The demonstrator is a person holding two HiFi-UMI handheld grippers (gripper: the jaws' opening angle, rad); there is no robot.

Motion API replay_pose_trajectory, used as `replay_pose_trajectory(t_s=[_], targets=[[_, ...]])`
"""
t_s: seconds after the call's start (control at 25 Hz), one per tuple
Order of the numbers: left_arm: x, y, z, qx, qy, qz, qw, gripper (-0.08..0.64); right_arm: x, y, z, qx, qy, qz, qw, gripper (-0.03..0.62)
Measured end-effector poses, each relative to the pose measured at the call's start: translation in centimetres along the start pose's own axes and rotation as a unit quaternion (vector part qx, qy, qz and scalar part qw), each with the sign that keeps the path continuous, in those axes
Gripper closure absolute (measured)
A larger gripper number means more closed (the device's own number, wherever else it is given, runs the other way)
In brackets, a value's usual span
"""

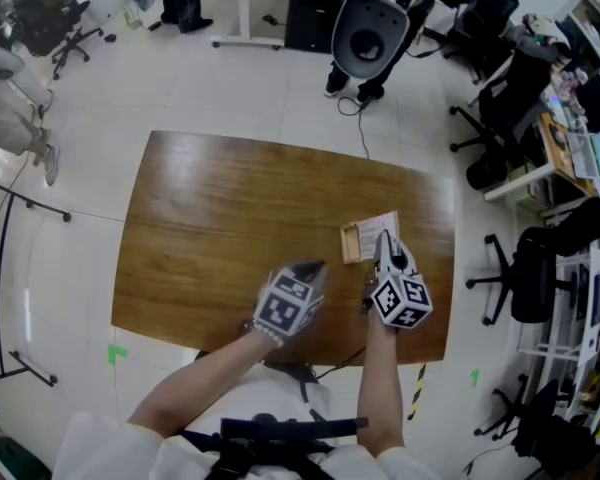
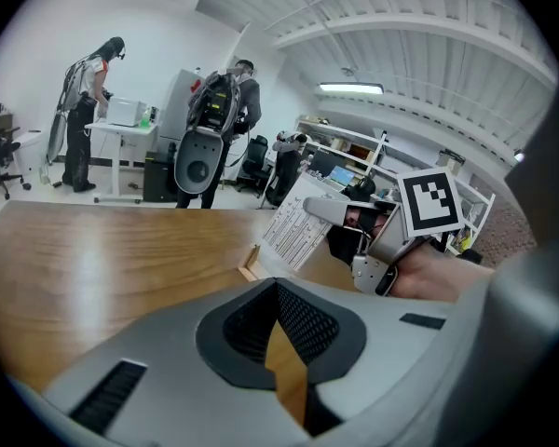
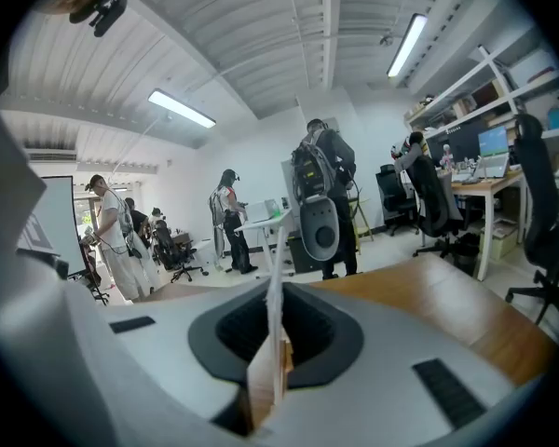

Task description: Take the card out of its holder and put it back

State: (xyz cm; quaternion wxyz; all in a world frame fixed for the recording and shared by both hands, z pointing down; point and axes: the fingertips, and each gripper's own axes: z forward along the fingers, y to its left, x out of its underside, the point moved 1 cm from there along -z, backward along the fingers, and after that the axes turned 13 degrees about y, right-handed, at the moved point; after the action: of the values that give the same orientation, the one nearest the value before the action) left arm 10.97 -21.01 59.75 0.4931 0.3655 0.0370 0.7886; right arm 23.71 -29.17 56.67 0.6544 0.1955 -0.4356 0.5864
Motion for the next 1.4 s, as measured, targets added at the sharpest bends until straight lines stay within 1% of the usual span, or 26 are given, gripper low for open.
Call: replay_pose_trajectory(t_s=[0.32,0.92,1.4], targets=[[0.1,0.4,0.0,0.004,0.006,-0.001,1.0000,0.565,1.3,-0.1,0.9,0.003,0.012,0.005,1.000,0.575],[0.2,0.8,0.0,0.003,0.008,-0.004,0.9999,0.565,1.3,-0.2,1.5,-0.002,0.013,0.006,1.000,0.575],[0.1,0.9,0.3,0.001,0.009,-0.009,0.9999,0.565,1.3,-0.1,1.4,-0.010,0.010,-0.007,1.000,0.575]])
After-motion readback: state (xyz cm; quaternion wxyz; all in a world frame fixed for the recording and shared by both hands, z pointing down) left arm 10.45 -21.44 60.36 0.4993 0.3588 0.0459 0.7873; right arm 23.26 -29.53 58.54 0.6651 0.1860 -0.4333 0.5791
